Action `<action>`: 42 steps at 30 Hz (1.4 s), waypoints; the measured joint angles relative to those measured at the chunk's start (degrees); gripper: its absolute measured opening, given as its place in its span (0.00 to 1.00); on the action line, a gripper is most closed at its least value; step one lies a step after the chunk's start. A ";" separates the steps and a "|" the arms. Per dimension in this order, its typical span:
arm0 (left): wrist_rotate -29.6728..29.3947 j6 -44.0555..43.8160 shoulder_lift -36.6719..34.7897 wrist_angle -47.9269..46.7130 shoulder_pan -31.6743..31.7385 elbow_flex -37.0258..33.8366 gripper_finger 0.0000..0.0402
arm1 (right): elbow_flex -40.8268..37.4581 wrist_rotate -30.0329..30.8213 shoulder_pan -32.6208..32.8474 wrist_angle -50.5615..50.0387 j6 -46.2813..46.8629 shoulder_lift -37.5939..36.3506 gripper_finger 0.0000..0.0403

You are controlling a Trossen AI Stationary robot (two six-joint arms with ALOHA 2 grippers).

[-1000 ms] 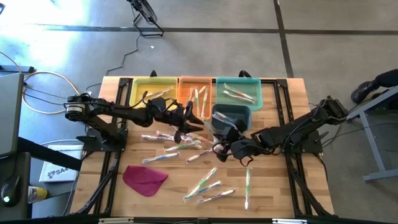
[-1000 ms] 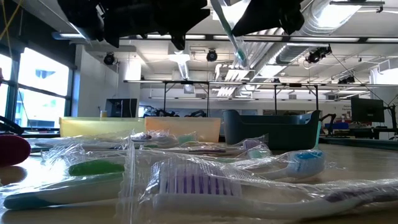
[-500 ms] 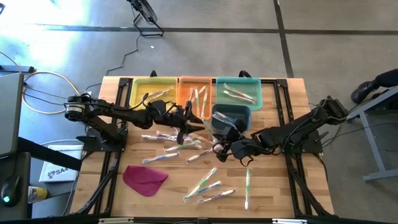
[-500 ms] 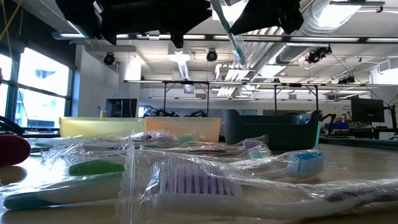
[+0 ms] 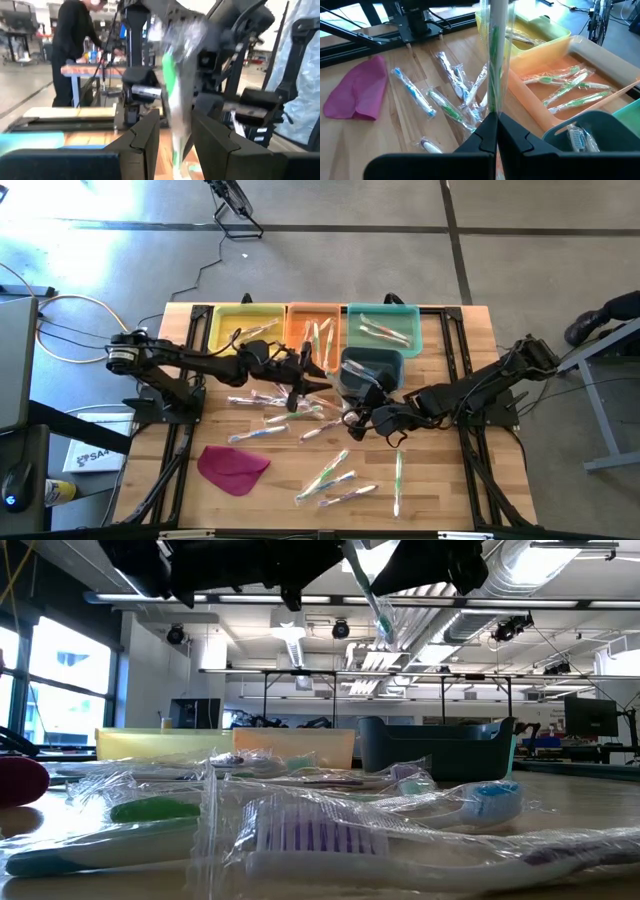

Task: Pick & Place Toothbrushes
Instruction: Put the green toothbrush into the orange bin

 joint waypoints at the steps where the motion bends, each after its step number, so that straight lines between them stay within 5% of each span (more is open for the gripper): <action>1: 0.24 -0.01 0.19 -0.71 0.00 0.16 0.27 | 0.00 0.00 0.00 -0.03 0.00 0.00 0.01; 20: 4.08 -0.53 4.85 -2.21 -0.72 3.77 0.27 | 0.00 0.09 -0.33 -0.10 -0.02 0.02 0.01; 32: 3.61 -1.49 4.85 -2.01 -0.68 3.77 0.09 | 0.00 -0.11 -0.37 -0.03 0.00 0.02 0.01; 42: 4.20 -1.54 4.85 -2.18 -0.72 3.73 0.07 | 0.00 -4.99 -0.37 -0.01 0.00 0.02 0.01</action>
